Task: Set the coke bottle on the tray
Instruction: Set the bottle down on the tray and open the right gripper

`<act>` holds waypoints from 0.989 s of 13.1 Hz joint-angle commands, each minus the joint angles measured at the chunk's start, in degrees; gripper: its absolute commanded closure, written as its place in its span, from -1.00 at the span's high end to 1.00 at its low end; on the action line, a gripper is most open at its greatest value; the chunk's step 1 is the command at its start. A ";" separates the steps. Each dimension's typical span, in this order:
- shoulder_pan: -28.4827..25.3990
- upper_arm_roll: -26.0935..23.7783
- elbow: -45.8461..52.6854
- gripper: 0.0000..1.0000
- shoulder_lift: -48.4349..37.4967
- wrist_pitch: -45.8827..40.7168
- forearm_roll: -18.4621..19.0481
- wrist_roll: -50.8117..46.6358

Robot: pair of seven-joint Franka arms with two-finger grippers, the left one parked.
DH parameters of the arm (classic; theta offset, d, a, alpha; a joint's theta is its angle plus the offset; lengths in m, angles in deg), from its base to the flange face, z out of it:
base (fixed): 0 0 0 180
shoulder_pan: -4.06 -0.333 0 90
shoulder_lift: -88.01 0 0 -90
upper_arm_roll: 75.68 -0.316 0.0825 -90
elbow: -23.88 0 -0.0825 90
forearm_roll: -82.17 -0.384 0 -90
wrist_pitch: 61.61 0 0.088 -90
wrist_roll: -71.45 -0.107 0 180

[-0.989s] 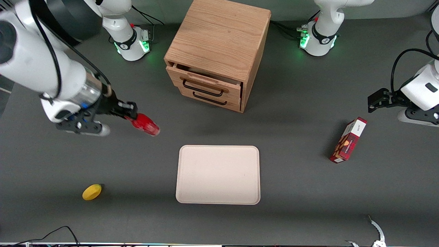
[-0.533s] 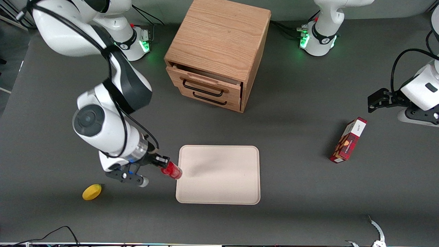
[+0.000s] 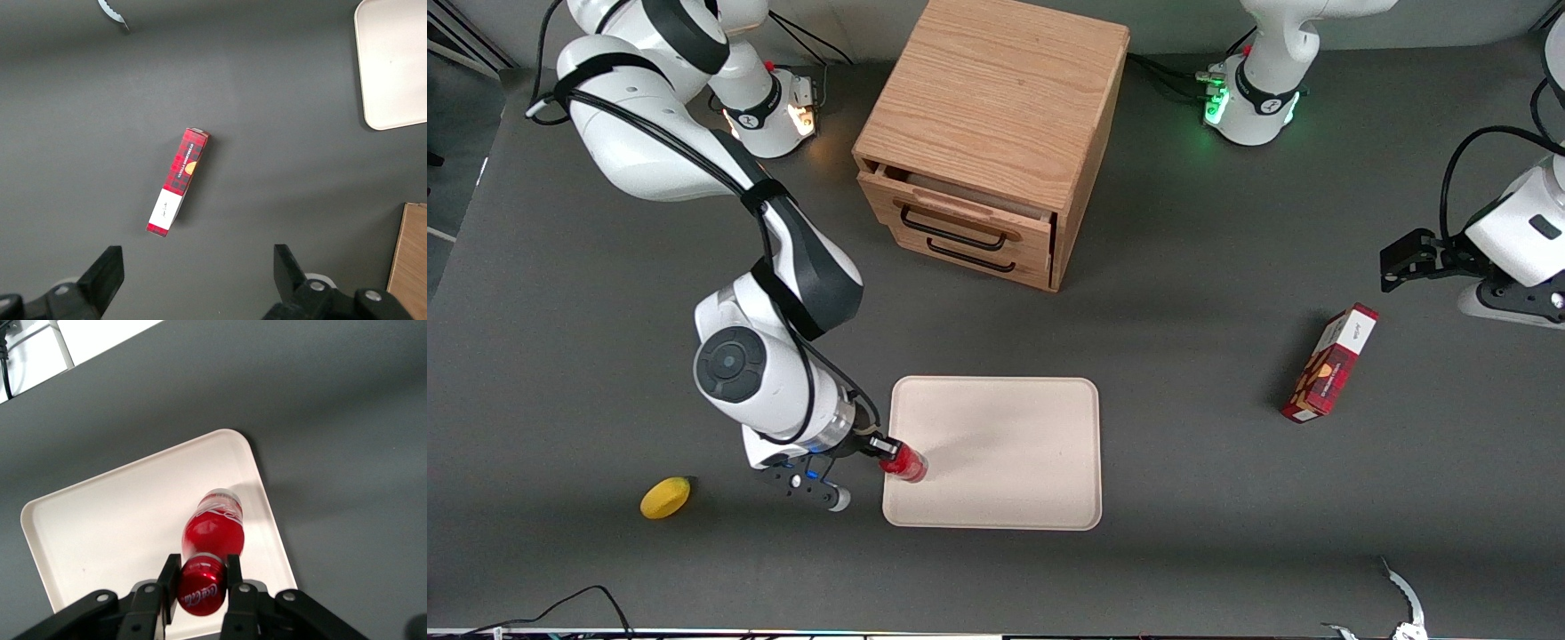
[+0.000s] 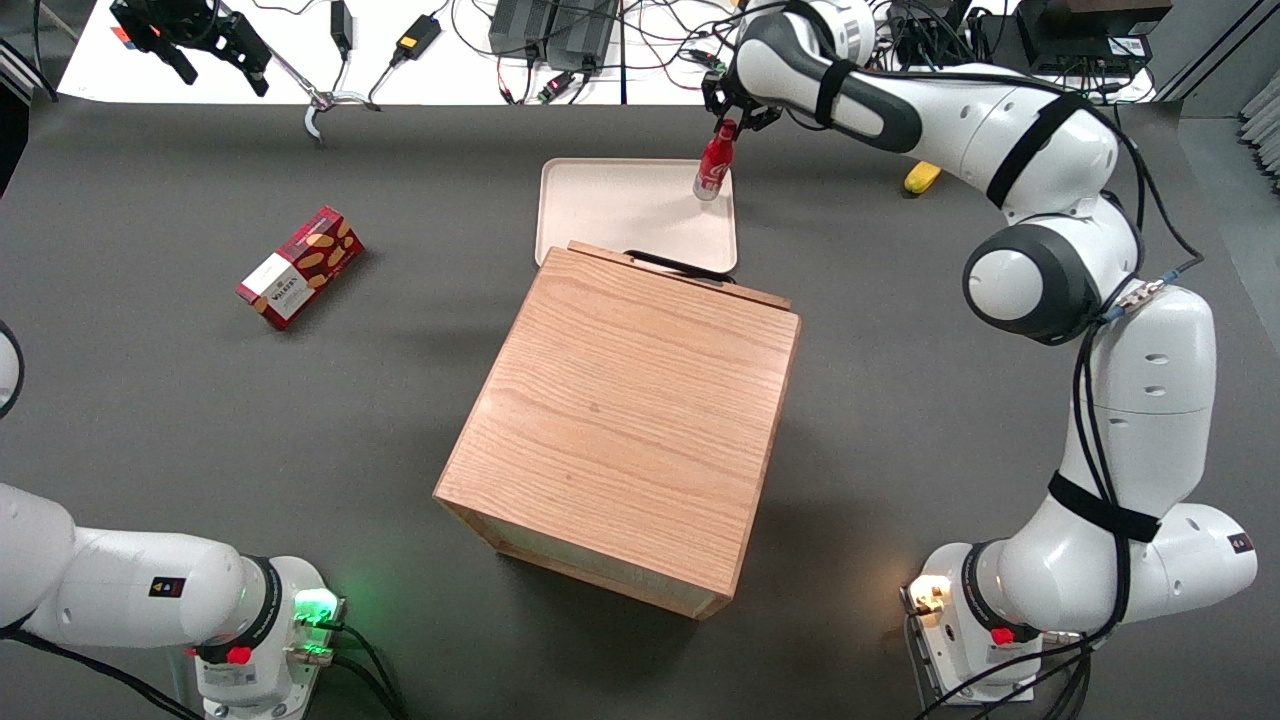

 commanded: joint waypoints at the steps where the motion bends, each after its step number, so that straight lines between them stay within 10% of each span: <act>1: -1.02 -0.32 2.92 -1.00 2.45 0.62 3.76 -3.52; 5: -1.28 -0.50 2.39 -1.00 3.60 1.86 5.96 -4.75; 6: -1.19 -0.58 2.39 -0.46 3.60 1.77 5.87 -4.67; 7: -1.19 -0.59 2.39 0.98 3.60 1.77 5.87 -4.67; 13: -0.67 -1.11 2.48 1.00 0.80 -0.94 5.70 -3.97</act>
